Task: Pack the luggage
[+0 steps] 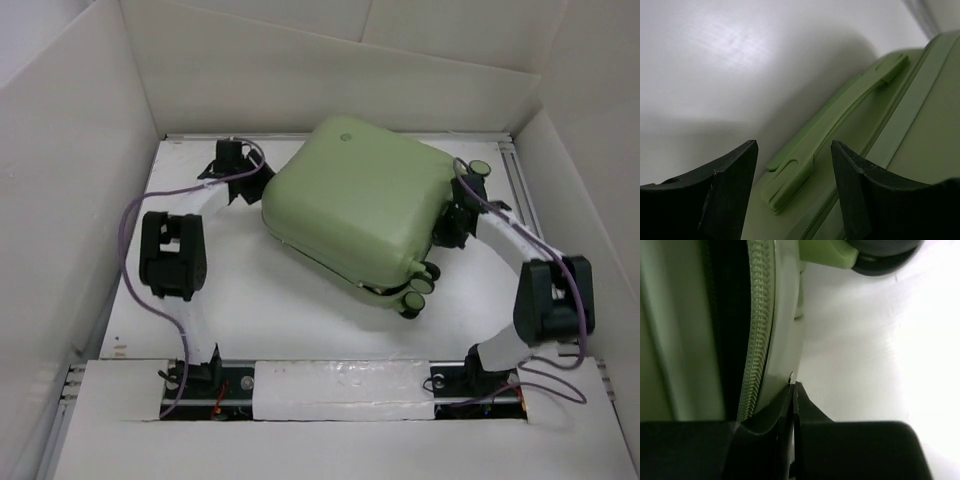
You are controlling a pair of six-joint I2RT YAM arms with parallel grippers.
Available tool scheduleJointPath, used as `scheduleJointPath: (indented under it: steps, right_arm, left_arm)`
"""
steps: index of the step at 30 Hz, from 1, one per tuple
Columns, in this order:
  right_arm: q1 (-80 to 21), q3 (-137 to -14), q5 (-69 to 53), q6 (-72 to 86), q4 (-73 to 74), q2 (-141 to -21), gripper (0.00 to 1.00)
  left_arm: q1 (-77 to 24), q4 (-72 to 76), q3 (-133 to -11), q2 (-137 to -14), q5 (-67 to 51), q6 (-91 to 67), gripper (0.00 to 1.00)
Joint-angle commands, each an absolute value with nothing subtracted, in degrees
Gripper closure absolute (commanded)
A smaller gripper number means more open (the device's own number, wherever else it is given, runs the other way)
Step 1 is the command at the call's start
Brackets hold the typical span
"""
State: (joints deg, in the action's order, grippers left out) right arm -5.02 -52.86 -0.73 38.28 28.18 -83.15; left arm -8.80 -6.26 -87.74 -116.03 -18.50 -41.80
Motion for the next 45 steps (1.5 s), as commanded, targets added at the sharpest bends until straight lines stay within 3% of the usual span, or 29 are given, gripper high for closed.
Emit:
scheduleJointPath:
  steps: [1, 6, 9, 10, 11, 14, 16, 20, 23, 27, 28, 32, 37, 39, 45]
  right_arm:
    - [-13.9, -70.7, -14.4, 34.3, 14.1, -94.6, 0.91]
    - [-19.7, -96.8, -24.7, 28.5, 22.6, -112.1, 0.90]
    - [-20.8, -118.1, -26.5, 25.9, 32.6, -121.5, 0.81]
    - [-20.8, -122.7, -25.1, 25.9, 34.7, -123.0, 0.75]
    - [-20.8, -129.4, -24.4, 25.9, 36.4, -123.8, 0.60]
    - [-18.3, -132.2, -23.0, 25.9, 37.4, -121.9, 0.36]
    - [-16.6, -132.2, -22.4, 25.9, 37.4, -117.5, 0.30]
    - [-13.4, -123.3, -21.5, 22.8, 36.7, -106.8, 0.24]
    - [-13.4, -107.0, -20.8, 21.5, 32.7, -94.1, 0.29]
    - [-14.1, -82.9, -20.1, 24.8, 24.8, -74.7, 0.63]
    - [-14.7, -74.7, -20.1, 25.3, 23.7, -70.6, 0.78]
    - [-19.9, -60.7, -13.3, 25.8, 27.3, -52.4, 0.93]
    - [-22.1, -48.7, -8.0, 30.6, 35.9, -40.0, 0.98]
    - [-22.1, -44.5, -7.4, 32.1, 35.9, -38.7, 0.92]
    - [-21.5, -32.7, -8.3, 31.9, 23.0, -35.1, 0.74]
  left_arm:
    - [-14.1, -5.5, -71.6, -102.3, -24.2, -38.6, 0.43]
    - [-24.4, -6.7, -55.3, -83.7, -18.8, -41.4, 0.44]
    - [-33.0, -13.5, -52.5, -75.6, -12.5, -44.6, 0.44]
    - [-34.0, -15.9, -52.5, -73.4, -10.4, -45.4, 0.44]
    - [-34.5, -19.8, -53.1, -71.1, -8.4, -46.9, 0.44]
    - [-32.8, -28.2, -58.7, -62.3, 1.2, -47.5, 0.43]
    - [-30.4, -31.0, -63.2, -58.7, 7.4, -46.8, 0.41]
    - [-29.1, -32.8, -73.8, -59.9, 15.8, -43.9, 0.35]
    - [-24.7, -30.6, -77.2, -64.5, 9.3, -42.7, 0.35]
    - [-24.2, -30.0, -75.2, -65.0, 5.7, -42.7, 0.46]
    - [-24.2, -31.3, -72.5, -63.9, 6.2, -43.3, 0.54]
    - [-24.2, -34.5, -63.6, -54.4, 7.9, -44.6, 0.66]
    - [-27.5, -33.5, -45.3, -45.0, -6.1, -52.9, 0.70]
    - [-29.3, -26.3, -37.6, -41.6, -9.4, -56.8, 0.70]
    - [-29.8, -13.8, -30.6, -42.1, -15.9, -60.7, 0.53]
